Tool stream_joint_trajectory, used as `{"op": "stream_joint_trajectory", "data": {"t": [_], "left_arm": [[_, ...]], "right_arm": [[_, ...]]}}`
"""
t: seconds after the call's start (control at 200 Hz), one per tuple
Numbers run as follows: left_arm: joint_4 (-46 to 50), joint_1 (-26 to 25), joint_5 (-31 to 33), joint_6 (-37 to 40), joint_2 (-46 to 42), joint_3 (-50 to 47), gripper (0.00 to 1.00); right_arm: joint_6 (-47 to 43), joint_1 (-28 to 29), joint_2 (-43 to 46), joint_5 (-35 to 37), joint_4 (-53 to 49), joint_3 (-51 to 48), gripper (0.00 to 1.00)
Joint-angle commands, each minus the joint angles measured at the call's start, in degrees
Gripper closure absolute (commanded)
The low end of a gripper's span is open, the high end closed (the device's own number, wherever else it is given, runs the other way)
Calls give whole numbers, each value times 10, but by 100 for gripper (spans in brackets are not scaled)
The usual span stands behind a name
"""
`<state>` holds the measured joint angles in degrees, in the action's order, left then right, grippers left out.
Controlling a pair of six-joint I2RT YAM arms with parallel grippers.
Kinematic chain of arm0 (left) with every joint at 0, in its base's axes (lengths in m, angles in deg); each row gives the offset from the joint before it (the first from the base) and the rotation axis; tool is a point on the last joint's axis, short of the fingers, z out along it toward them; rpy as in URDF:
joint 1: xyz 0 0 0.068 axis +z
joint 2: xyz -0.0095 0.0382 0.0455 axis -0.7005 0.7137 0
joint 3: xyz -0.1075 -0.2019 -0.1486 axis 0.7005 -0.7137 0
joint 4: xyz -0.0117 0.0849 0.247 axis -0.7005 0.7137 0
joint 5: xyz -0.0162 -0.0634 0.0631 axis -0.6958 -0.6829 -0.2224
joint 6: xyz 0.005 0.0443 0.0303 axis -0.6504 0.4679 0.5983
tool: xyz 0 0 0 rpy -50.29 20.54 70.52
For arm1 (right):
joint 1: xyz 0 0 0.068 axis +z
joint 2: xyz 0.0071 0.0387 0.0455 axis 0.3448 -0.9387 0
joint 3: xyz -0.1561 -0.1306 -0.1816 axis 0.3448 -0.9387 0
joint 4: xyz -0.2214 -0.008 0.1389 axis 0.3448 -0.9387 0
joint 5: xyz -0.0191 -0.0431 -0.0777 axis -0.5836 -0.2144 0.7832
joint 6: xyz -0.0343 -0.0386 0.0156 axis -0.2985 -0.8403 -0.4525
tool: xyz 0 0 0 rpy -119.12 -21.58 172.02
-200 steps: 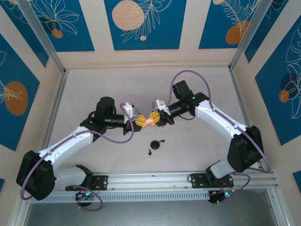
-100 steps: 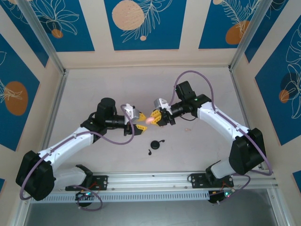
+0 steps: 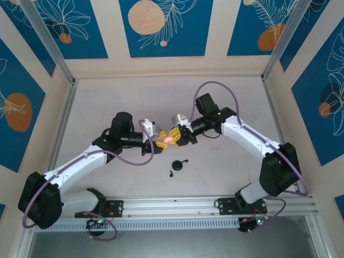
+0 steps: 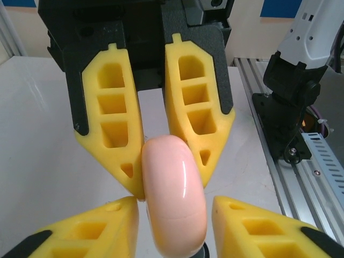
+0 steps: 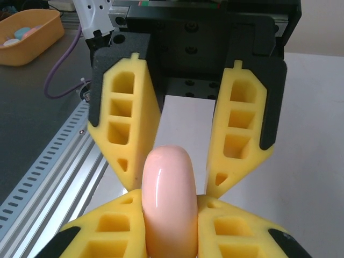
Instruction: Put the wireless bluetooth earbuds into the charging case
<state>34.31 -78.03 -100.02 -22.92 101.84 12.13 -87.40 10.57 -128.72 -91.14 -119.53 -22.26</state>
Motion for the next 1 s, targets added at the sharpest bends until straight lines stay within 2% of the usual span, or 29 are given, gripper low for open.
{"op": "stream_joint_trajectory", "data": {"t": [0.0, 0.145, 0.205, 0.37, 0.78, 0.995], "left_arm": [[28, -11, -2, 26, -3, 10, 66], [32, -12, 14, 33, -4, 11, 80], [34, -12, 15, 35, -5, 12, 82], [37, -13, 14, 39, -8, 13, 83], [41, -14, 8, 44, -9, 14, 85], [5, -14, 19, 20, -8, 0, 85]], "right_arm": [[4, 4, 1, -16, -5, 16, 84], [3, 5, 4, -23, -8, 17, 83], [4, 4, 5, -22, -8, 16, 80], [27, -8, 16, -22, 21, 0, 65], [103, -36, 32, 66, 102, -17, 64], [130, -51, 51, 45, 124, -32, 63]]}}
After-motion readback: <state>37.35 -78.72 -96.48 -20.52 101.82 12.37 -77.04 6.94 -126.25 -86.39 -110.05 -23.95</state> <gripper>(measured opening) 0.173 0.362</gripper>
